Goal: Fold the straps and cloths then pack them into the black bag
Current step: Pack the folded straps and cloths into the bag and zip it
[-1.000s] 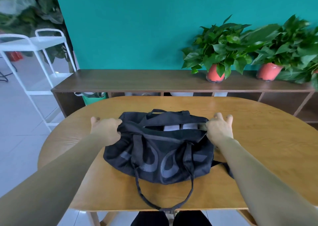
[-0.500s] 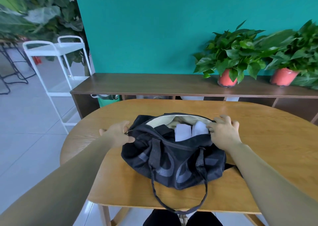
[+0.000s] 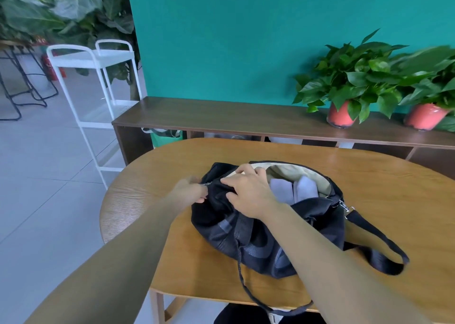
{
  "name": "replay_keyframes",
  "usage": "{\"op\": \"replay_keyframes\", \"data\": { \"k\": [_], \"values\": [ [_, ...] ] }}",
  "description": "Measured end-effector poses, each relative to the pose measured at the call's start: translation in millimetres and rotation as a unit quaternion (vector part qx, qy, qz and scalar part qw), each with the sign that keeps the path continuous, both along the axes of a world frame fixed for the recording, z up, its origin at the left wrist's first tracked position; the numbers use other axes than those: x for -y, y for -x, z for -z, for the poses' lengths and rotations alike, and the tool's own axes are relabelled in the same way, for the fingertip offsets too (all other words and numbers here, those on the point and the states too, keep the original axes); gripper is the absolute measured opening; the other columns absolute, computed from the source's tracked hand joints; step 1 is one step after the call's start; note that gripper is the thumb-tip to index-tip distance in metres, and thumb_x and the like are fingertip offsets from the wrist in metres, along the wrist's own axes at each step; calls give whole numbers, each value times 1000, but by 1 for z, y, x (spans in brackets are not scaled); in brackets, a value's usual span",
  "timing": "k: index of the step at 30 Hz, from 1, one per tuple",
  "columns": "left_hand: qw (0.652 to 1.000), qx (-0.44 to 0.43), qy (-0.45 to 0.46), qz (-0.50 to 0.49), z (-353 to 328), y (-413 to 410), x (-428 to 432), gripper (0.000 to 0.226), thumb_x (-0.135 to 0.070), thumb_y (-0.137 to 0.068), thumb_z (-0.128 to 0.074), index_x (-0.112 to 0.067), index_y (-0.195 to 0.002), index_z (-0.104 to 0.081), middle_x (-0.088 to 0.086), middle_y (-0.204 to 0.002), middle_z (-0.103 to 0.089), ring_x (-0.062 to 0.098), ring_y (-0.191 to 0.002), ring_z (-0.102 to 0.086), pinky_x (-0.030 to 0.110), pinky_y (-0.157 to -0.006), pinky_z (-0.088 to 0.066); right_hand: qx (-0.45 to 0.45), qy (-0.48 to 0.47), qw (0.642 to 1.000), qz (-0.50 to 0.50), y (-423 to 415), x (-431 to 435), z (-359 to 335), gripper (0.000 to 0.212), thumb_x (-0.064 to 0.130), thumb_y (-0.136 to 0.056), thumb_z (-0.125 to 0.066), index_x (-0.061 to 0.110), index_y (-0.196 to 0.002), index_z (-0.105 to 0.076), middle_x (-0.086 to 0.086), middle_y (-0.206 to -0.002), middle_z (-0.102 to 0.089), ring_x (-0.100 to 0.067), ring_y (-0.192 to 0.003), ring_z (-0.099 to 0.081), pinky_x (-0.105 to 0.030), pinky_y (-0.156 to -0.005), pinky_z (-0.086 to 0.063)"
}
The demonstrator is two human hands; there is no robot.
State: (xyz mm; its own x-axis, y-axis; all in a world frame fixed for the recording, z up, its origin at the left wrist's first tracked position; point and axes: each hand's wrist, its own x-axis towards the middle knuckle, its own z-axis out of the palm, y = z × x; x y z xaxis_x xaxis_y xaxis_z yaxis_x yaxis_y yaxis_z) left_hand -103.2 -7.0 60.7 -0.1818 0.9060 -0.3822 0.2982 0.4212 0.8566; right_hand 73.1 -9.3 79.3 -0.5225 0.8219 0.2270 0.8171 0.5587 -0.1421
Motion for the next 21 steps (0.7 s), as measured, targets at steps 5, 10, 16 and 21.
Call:
{"op": "replay_keyframes", "data": {
  "k": [5, 10, 16, 21],
  "values": [
    [994, 97, -6, -48, 11, 0, -9, 36, -22, -86, -70, -13, -118, -56, 5, -106, -66, 17, -89, -66, 24, -68, -48, 60, -64, 996, 11, 2, 6, 13, 21, 10, -87, -47, 22, -96, -61, 5, -97, -65, -20, -124, -29, -39, -94, -16],
    [983, 158, -37, -89, 13, 2, -11, 30, 4, -88, -61, -9, -115, -57, 14, -108, -64, 17, -82, -63, 26, -80, -53, 119, -139, 983, 17, 4, 7, 25, 15, 7, -69, -66, 22, -74, -66, 4, -74, -67, -28, -100, -50, -44, -85, -21],
    [973, 189, -65, -118, 0, 1, -12, 28, -1, -90, -59, -16, -113, -57, 12, -101, -67, 15, -72, -56, 23, -66, -46, -8, -135, 986, 94, 17, 4, 11, 25, 22, -76, -43, 21, -57, -58, 8, -63, -53, -21, -86, -42, -38, -82, -22],
    [973, 184, -86, -109, -18, 1, -13, 25, 0, -91, -58, -18, -109, -56, 8, -92, -65, 15, -73, -57, 25, -68, -48, -69, -81, 981, 160, 40, -5, -12, 28, 37, -95, -42, 25, -99, -67, 3, -91, -61, -22, -101, -40, -40, -86, -23]
  ]
}}
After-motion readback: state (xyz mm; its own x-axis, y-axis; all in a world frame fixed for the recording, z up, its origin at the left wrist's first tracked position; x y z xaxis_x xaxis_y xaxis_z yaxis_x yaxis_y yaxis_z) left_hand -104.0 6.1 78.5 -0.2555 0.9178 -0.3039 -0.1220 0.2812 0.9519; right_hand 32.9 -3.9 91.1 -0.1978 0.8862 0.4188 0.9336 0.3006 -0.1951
